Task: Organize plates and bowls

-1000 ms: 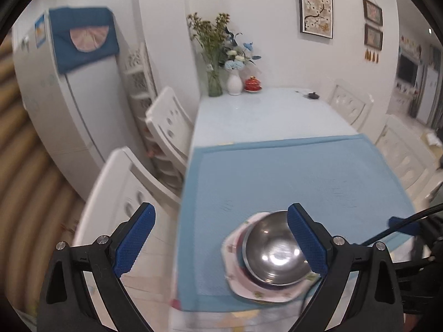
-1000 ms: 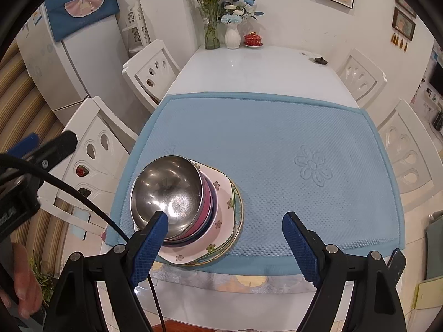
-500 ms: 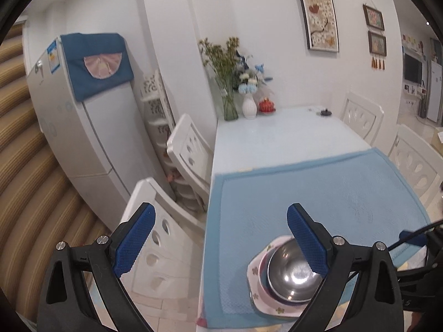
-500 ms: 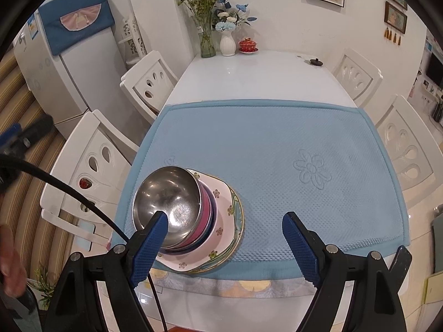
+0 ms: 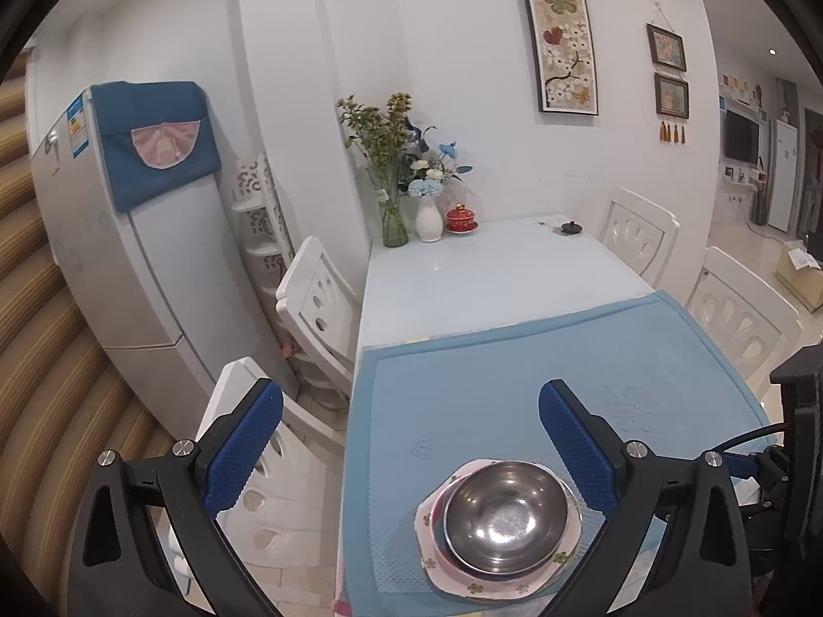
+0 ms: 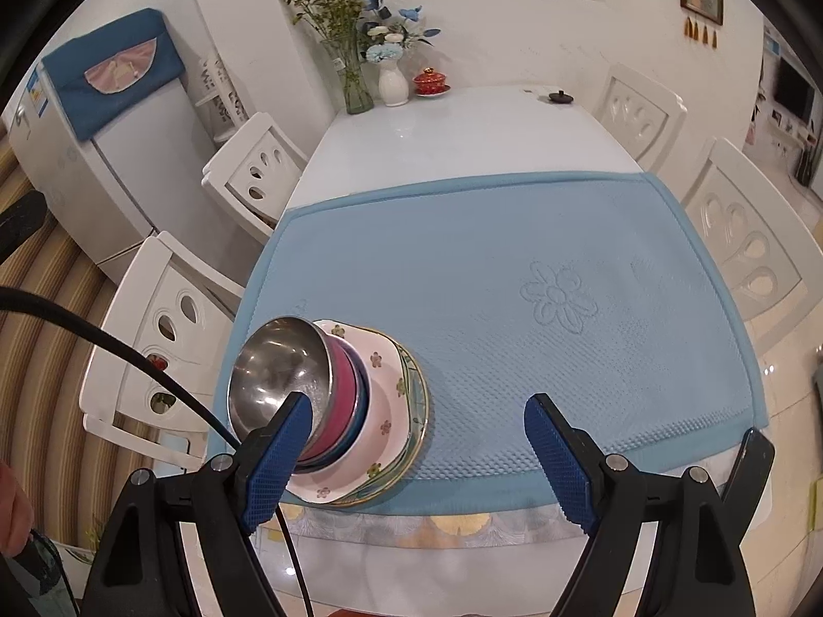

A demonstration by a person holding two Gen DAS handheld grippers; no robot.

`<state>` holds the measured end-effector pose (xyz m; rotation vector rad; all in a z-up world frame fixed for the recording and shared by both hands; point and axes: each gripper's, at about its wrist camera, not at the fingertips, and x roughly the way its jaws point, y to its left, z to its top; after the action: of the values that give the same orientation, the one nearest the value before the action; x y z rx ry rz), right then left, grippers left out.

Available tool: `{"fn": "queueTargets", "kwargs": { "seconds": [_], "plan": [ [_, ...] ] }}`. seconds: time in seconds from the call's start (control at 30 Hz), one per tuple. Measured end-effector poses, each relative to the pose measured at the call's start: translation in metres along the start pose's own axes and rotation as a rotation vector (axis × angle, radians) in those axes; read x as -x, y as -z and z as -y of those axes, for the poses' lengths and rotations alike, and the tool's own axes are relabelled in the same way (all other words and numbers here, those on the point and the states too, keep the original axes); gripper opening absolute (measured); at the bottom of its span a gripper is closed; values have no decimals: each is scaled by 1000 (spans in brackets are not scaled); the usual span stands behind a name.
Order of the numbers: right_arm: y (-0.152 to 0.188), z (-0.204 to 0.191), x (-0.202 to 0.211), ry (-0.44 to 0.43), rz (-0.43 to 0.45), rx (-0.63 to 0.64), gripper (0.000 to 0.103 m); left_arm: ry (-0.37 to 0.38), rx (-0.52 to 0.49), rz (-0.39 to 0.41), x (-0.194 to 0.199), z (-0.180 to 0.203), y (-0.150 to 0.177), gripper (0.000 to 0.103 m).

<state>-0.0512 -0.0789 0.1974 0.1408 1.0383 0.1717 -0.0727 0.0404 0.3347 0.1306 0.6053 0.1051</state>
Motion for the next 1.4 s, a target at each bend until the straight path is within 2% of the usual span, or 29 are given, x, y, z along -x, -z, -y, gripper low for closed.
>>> {"fn": "queueTargets", "kwargs": {
  "seconds": [0.3,0.5,0.63,0.7,0.83,1.07,1.4],
  "plan": [
    [4,8,3,-7,-13,7,83,-19,11,-12,3,13,1,100],
    [6,5,6,19,-5,44,83,-37,71,-97,-7,14,14,100],
    [3,0,-2,46,-38,81,83,-139,98,-184,-24,14,29,100],
    [2,-4,-5,50,-49,96,83,-164,121,-215,-31,9,36,100],
    [0,-14,-9,58,-58,143,83,-161,161,-264,-39,-3,47,100],
    [-1,-22,-17,51,-73,168,83,-190,122,-302,-50,-5,50,100],
    [-4,-29,-26,60,-83,165,83,-151,100,-357,-76,-8,53,100]
  ]
}}
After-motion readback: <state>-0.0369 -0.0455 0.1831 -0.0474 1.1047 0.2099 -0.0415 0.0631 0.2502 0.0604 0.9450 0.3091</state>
